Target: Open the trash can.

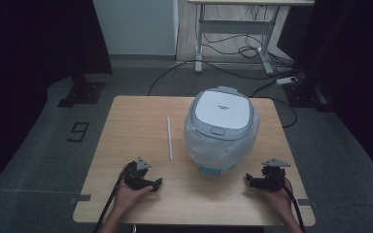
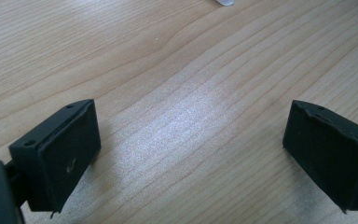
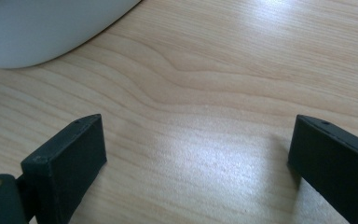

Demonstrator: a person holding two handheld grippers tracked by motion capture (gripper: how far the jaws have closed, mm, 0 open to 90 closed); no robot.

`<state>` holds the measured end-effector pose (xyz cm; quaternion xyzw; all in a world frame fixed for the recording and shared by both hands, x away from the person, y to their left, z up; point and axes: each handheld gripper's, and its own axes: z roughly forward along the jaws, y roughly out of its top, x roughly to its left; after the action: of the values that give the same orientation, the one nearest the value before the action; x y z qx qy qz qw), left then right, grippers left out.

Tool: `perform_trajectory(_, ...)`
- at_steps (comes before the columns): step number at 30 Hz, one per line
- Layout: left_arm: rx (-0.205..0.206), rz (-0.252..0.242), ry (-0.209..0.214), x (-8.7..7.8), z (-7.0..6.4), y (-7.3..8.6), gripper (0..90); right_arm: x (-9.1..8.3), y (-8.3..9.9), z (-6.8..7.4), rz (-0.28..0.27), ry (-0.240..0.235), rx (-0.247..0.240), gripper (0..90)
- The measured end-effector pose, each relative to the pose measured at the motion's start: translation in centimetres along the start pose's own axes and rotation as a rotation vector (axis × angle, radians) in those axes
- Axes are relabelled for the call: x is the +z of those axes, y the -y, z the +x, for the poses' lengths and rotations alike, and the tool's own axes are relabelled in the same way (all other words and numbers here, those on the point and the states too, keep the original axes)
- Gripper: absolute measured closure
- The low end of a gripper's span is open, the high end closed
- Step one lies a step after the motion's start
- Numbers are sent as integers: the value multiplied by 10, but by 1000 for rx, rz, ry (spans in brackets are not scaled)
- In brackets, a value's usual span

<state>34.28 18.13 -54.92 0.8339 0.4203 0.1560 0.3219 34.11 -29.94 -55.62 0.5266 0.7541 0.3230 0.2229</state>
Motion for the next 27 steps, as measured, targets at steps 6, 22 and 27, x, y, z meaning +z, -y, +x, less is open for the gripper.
perform_trajectory(6, 0, 0, -1, 0, 0, 0, 34, -1, 1, 0, 0, -1, -3, 33)
perform_trajectory(22, 2, -1, 0, 0, 1, 0, 36, -9, 4, -3, -19, 23, -18, 157)
perform_trajectory(27, 2, -1, 1, 0, 1, 0, 36, -17, 4, -7, -34, 9, -9, 229)
